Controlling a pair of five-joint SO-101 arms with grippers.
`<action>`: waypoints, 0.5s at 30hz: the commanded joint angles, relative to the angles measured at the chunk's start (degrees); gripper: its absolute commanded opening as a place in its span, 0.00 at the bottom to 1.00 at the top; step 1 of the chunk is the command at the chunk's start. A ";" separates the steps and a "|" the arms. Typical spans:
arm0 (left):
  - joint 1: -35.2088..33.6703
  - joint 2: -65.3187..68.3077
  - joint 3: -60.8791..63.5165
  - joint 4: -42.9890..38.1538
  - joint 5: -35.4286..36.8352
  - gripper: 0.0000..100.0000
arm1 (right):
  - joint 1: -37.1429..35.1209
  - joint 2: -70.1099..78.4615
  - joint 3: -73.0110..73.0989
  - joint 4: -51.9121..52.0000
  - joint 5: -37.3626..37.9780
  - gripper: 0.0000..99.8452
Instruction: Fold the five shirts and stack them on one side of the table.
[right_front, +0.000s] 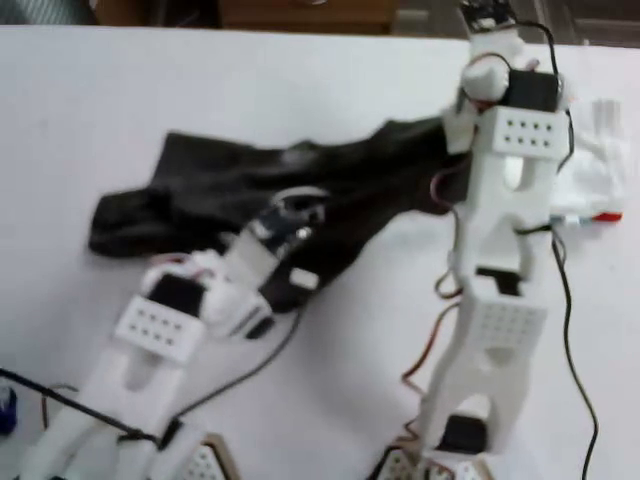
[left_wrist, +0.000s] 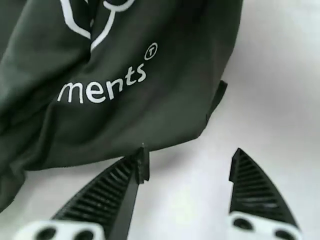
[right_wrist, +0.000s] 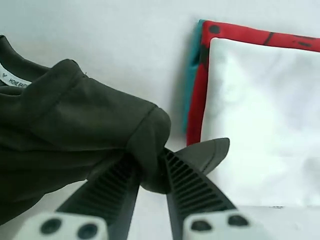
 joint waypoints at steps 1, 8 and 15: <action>0.88 -0.70 0.22 -3.52 0.44 0.27 | 1.19 -5.05 -0.26 1.01 0.18 0.02; 1.05 14.15 -4.00 -8.70 7.82 0.27 | 1.19 -5.14 -0.26 1.01 0.18 0.02; 1.05 30.33 -15.87 -6.77 9.93 0.27 | 1.19 -5.14 -0.26 1.01 0.18 0.02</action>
